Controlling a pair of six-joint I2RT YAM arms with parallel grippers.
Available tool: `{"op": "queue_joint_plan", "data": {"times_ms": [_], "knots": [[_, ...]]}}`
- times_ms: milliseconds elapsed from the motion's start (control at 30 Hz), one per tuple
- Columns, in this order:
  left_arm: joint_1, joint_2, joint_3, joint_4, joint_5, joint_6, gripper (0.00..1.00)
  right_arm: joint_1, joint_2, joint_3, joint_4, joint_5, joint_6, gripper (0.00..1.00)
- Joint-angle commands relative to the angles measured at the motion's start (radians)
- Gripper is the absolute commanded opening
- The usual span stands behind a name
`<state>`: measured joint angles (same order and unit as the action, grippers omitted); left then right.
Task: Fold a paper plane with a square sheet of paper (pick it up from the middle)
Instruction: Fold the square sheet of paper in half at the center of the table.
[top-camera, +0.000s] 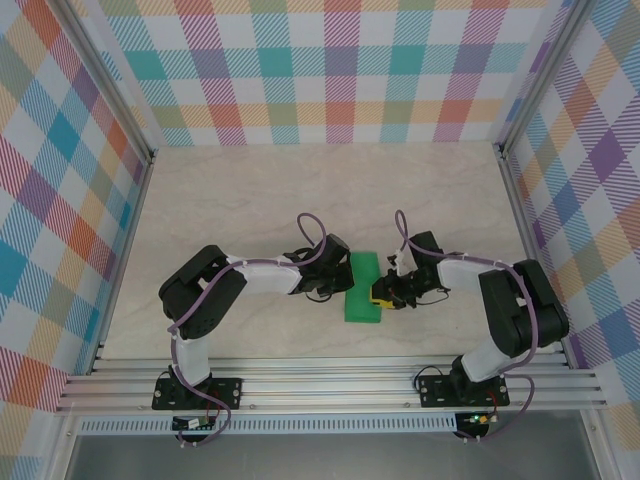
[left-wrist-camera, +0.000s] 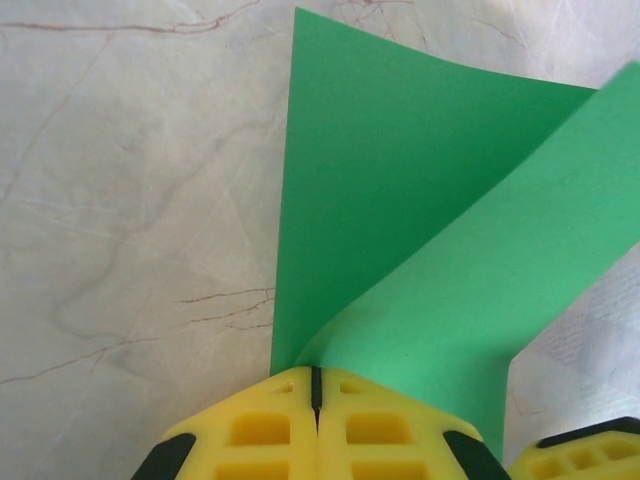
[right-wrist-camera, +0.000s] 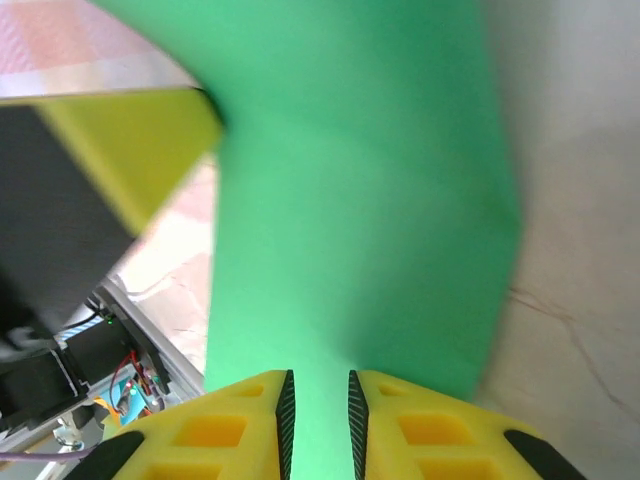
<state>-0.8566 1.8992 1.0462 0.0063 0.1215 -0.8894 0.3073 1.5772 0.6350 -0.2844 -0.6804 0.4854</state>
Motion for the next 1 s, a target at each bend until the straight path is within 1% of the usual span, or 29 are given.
{"op": "queue_joint_plan", "data": {"times_ms": [0,100,167,200,233,367,433,567,767,867,967], "knots": [[-0.021,0.043,0.006,-0.068,0.001,0.020,0.00,-0.003,0.020,-0.014,0.010,0.038,0.019,0.24],[-0.021,0.043,0.006,-0.069,0.003,0.022,0.00,-0.003,0.030,-0.011,-0.003,0.057,0.029,0.24],[-0.021,0.044,0.008,-0.071,0.003,0.022,0.00,-0.002,0.004,-0.005,-0.041,0.098,0.021,0.24],[-0.021,0.044,0.008,-0.069,0.003,0.023,0.00,-0.002,-0.017,-0.005,-0.053,0.099,0.013,0.24],[-0.022,0.046,0.010,-0.069,0.004,0.024,0.00,-0.003,-0.034,-0.006,-0.056,0.085,0.007,0.25],[-0.024,0.052,0.013,-0.070,0.010,0.024,0.00,-0.002,-0.068,-0.022,-0.014,-0.049,0.011,0.25],[-0.022,0.053,0.014,-0.068,0.010,0.024,0.00,-0.002,-0.069,-0.041,0.013,-0.086,0.020,0.26],[-0.023,0.054,0.015,-0.068,0.010,0.025,0.00,-0.002,-0.041,-0.071,0.023,-0.076,0.034,0.26],[-0.023,0.053,0.016,-0.072,0.009,0.028,0.00,-0.002,0.016,-0.088,0.017,-0.028,0.038,0.25],[-0.023,0.054,0.018,-0.077,0.010,0.029,0.00,-0.002,-0.029,-0.078,-0.019,-0.010,0.028,0.26],[-0.023,0.053,0.020,-0.077,0.010,0.029,0.00,-0.002,-0.094,-0.086,-0.033,-0.027,0.018,0.26]]}}
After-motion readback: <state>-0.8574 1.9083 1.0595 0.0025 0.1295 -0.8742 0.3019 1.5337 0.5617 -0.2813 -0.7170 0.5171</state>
